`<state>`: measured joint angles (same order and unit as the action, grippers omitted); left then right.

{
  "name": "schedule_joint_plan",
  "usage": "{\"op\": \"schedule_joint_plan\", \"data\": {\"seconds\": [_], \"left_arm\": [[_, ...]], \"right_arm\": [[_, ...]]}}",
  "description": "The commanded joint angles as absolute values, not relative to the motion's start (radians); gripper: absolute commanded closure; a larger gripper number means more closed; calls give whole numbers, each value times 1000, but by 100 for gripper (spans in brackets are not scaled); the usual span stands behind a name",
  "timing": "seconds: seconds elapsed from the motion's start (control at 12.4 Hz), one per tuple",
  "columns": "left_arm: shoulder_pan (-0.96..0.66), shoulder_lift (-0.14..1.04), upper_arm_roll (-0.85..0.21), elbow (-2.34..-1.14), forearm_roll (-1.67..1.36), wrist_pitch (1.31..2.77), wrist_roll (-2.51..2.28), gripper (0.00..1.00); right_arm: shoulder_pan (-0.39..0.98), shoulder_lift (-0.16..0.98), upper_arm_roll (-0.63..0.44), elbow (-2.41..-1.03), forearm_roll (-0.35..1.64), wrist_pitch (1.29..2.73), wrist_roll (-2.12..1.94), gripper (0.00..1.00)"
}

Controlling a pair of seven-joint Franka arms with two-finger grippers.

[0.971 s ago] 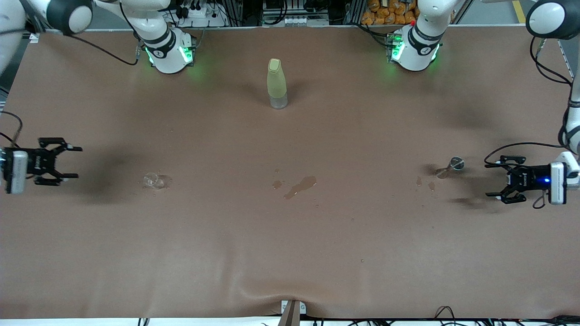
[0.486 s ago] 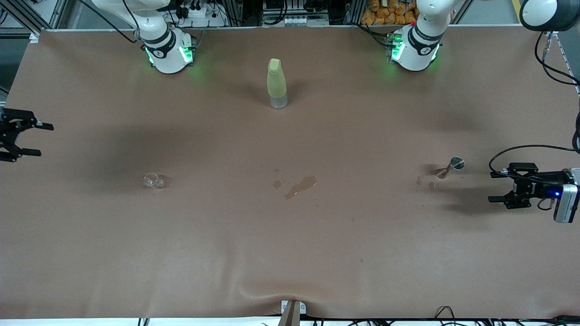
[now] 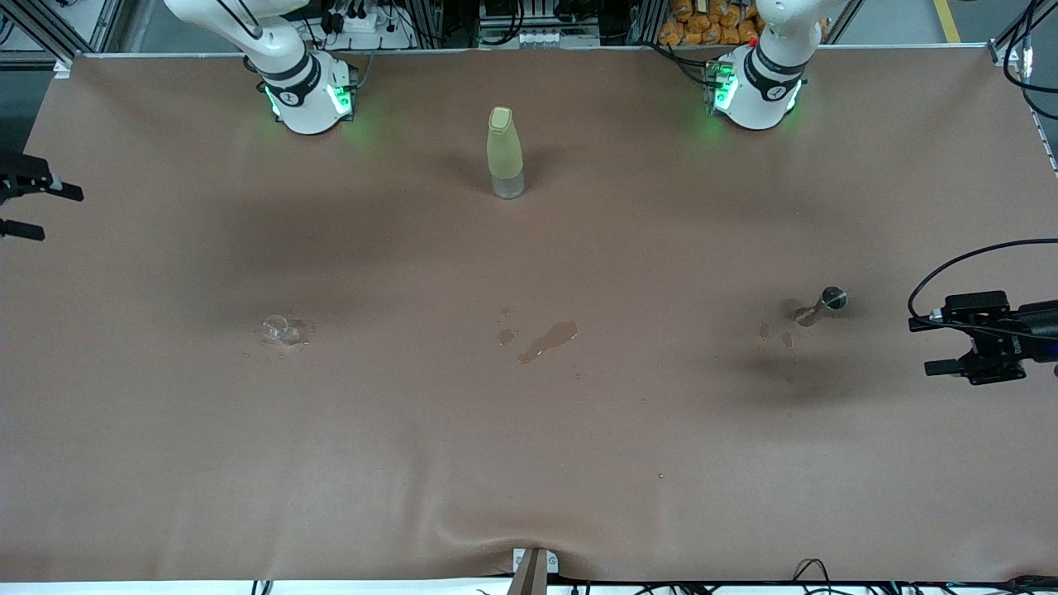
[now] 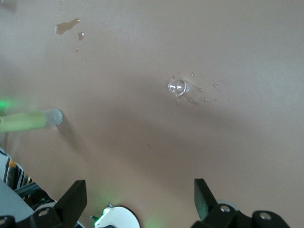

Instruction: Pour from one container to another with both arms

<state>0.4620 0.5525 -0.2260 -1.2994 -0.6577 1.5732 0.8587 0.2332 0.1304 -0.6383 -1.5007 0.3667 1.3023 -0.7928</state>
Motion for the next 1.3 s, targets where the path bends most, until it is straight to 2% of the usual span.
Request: {"op": "schedule_joint_plan", "data": {"seconds": [0.0,0.4,0.73,0.97,1.13,1.21], "left_arm": [[399,480,-221,-1335,-524,1623,679,0],[307,391,-222,-1335,-364,1706,269,0],[200,319,-224,-1338,-70,1698,146,0],[192,264,-222,-1342,-60,1664,-38,0],[152,221,-215,-1360,-58,1658,-69,0],[108,194,-174,-1367,-48,1640,-83,0]], "right_arm": [[307,48,-637,-1525,282,1305,-642,0],[342,34,-571,-1448,232,1246,-424,0],[203,-9,-333,-1445,166,1243,-283,0],[141,-31,-217,-1445,129,1241,-169,0],[143,-34,-210,-1445,82,1239,-126,0],[141,-34,-213,-1447,62,1239,-126,0]]}}
